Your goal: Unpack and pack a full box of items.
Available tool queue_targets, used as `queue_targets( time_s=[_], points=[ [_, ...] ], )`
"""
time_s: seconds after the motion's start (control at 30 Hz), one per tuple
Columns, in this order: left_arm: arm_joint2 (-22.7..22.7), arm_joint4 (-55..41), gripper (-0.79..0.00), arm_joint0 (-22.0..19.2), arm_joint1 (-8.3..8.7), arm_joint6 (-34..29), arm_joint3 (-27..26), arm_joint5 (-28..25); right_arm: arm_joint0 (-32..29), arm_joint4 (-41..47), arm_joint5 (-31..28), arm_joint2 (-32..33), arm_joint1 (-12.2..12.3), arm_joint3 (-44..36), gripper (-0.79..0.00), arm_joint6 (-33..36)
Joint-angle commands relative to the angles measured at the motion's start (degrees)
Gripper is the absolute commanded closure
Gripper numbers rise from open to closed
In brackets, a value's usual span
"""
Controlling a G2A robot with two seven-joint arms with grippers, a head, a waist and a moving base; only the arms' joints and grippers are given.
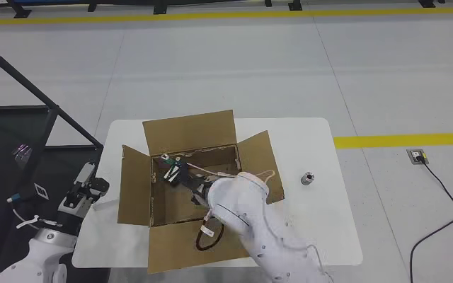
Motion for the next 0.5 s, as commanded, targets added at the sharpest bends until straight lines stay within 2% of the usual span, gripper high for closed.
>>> queue_targets(
  time_s=[0.0,0.17,0.27,0.4,0.47],
  points=[
    [0.48,0.38,-0.785,-0.24,0.04,-0.39,-0.09,0.11,-3.07,-4.62,4.05,0.83,0.43,-7.14,0.0,0.06],
    [2.07,1.17,-0.785,-1.03,0.12,-1.46,-0.05,0.36,-14.07,-15.59,11.04,4.63,1.86,-26.51,0.0,0.37],
    [2.92,1.54,-0.785,-1.68,0.18,-2.02,-0.1,0.41,-20.78,-21.15,13.31,5.79,2.52,-35.58,0.0,0.45],
    [3.78,1.87,-0.785,-2.45,0.27,-2.73,-0.13,0.5,-27.67,-27.54,19.17,7.94,2.87,-42.78,0.0,1.59],
    [4.06,1.97,-0.785,-2.71,0.3,-2.91,-0.08,0.47,-29.52,-29.83,23.15,10.07,2.82,-42.81,0.0,2.13]
  ],
)
